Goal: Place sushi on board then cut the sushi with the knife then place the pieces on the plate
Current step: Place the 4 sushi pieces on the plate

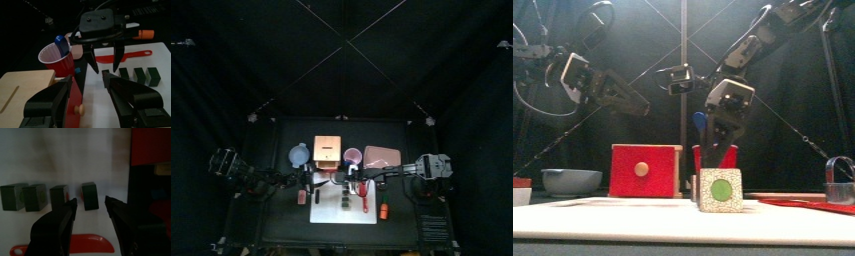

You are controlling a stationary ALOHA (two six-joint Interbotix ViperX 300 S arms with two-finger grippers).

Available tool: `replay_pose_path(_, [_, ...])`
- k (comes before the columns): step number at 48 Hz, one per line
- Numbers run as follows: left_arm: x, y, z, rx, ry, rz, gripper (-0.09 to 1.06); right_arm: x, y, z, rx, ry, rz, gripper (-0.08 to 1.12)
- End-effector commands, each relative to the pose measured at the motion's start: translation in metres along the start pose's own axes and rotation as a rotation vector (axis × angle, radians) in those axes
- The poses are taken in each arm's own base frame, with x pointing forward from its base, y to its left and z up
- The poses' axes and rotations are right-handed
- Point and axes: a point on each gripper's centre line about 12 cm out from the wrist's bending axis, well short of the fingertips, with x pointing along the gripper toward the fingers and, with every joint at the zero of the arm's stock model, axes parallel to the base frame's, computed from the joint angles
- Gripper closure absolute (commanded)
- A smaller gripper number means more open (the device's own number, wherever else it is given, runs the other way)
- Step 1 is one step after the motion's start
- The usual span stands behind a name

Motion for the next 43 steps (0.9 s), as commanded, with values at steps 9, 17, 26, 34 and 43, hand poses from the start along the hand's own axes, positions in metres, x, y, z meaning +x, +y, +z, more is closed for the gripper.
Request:
replay_pose_path(9, [-0.003,0.002,0.001,-0.018,-0.004,0.018,0.10,-0.010,-0.001,0.004,0.053,-0.020,0.021,0.33])
replay_pose_path(17, [-0.003,0.002,0.000,-0.016,0.000,0.016,0.10,-0.026,-0.003,0.002,0.079,-0.034,0.020,0.48])
replay_pose_path(26, [-0.003,0.002,-0.002,-0.014,0.004,0.015,0.10,-0.067,0.000,-0.032,0.200,-0.017,0.040,0.50])
replay_pose_path(34, [-0.002,0.001,-0.001,-0.015,0.001,0.015,0.10,-0.099,-0.008,-0.090,0.424,-0.004,0.007,0.50])
replay_pose_path(43, [0.000,0.001,0.001,-0.012,-0.005,0.013,0.10,-0.111,-0.074,-0.136,0.880,-0.106,-0.155,0.50])
